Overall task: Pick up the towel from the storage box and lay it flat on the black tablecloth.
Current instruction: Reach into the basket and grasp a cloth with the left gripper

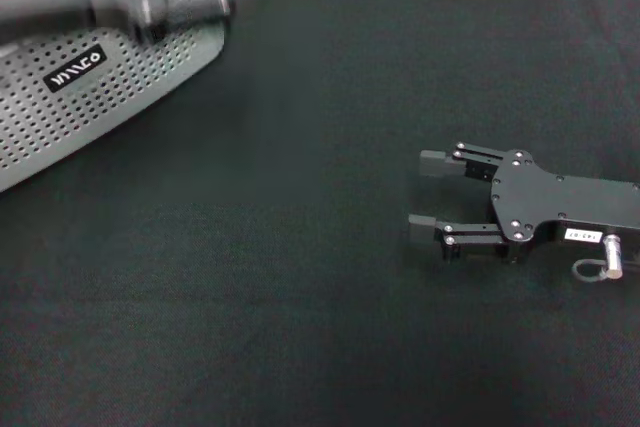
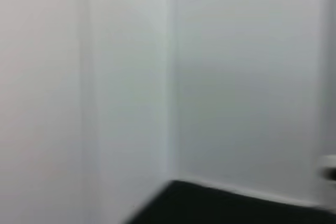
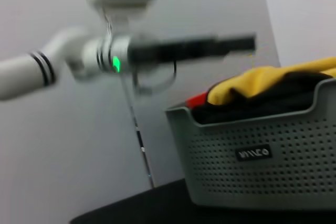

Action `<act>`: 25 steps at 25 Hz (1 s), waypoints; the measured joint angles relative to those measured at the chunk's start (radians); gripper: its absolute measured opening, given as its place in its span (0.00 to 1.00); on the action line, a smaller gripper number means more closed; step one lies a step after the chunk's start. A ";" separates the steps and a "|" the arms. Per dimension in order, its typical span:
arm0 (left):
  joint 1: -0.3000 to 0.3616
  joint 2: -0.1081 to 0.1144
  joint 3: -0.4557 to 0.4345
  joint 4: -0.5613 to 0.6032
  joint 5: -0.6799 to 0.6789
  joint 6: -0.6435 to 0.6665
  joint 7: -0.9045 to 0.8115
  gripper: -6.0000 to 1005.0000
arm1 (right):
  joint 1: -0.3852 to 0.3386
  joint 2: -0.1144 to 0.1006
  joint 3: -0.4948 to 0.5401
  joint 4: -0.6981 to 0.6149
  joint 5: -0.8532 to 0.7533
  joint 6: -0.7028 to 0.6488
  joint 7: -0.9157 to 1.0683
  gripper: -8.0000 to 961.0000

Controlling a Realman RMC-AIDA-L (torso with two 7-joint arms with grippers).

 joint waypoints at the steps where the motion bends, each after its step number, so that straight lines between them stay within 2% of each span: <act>1: 0.000 0.001 0.002 0.061 0.018 -0.038 -0.049 0.55 | -0.004 0.000 0.000 0.001 0.001 0.007 -0.001 0.87; 5: -0.005 0.003 0.009 0.379 0.222 -0.238 -0.280 0.55 | -0.037 0.000 0.002 -0.001 0.030 0.016 -0.016 0.87; 9: -0.024 0.004 0.015 0.567 0.511 -0.323 -0.456 0.55 | -0.072 -0.002 0.003 0.000 0.079 0.021 -0.039 0.87; 11: -0.053 0.005 0.029 0.608 0.685 -0.331 -0.543 0.55 | -0.083 -0.004 0.003 -0.003 0.095 0.023 -0.041 0.87; 14: -0.088 0.007 0.073 0.632 0.927 -0.318 -0.647 0.55 | -0.089 -0.006 0.003 -0.006 0.104 0.033 -0.042 0.87; 17: -0.110 0.015 0.135 0.609 1.093 -0.264 -0.708 0.55 | -0.086 -0.005 0.002 -0.006 0.104 0.048 -0.042 0.87; 21: -0.133 0.037 0.139 0.533 1.113 -0.194 -0.749 0.55 | -0.077 -0.003 -0.003 -0.006 0.104 0.064 -0.042 0.87; 25: -0.129 0.045 0.135 0.485 1.114 -0.191 -0.765 0.54 | -0.068 -0.002 -0.005 -0.006 0.104 0.068 -0.043 0.87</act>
